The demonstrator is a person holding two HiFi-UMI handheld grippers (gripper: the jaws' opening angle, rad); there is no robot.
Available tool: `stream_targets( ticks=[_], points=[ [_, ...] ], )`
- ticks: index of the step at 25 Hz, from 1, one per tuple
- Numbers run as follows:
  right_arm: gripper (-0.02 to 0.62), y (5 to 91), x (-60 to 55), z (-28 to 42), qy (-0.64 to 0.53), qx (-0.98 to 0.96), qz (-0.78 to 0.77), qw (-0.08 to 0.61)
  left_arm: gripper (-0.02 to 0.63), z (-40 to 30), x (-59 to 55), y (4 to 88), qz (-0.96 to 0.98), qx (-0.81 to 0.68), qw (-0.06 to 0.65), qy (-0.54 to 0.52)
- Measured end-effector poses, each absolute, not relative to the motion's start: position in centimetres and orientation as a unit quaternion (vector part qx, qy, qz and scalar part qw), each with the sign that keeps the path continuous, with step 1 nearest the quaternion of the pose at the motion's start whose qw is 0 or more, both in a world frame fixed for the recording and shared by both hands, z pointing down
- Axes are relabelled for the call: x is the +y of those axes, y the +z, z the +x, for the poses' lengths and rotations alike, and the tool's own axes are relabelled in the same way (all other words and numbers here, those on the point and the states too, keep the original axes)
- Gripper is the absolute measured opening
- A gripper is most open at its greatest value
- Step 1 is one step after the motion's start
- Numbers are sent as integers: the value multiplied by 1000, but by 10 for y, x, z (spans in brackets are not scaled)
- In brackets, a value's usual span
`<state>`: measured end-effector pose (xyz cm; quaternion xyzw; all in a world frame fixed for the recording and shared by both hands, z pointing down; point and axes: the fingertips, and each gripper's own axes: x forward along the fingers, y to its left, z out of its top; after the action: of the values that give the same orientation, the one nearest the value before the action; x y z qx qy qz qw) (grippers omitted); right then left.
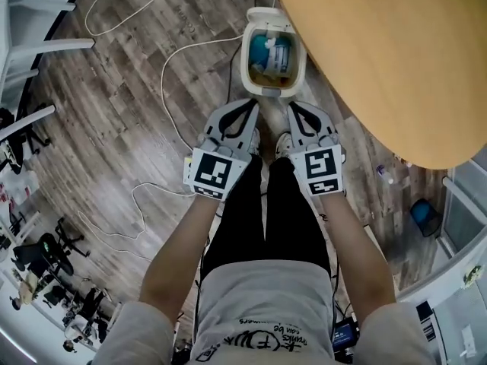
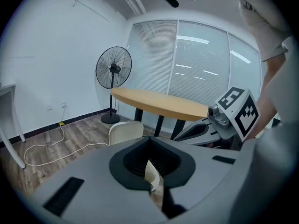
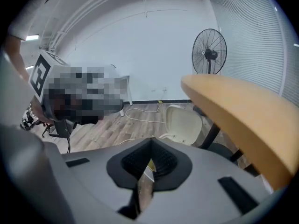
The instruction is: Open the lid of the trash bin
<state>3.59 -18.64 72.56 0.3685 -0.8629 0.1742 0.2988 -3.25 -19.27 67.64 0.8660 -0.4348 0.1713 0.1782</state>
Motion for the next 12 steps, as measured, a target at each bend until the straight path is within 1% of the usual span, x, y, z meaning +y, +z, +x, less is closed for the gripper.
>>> stream_targets(
  ticks=[5, 12],
  points=[
    [8, 665, -193, 42, 155, -870, 381, 272, 20, -37, -193, 620, 869, -442, 152, 162],
    [8, 589, -191, 47, 153, -875, 393, 238, 20, -40, -181, 546, 871, -448, 151, 136]
  ],
)
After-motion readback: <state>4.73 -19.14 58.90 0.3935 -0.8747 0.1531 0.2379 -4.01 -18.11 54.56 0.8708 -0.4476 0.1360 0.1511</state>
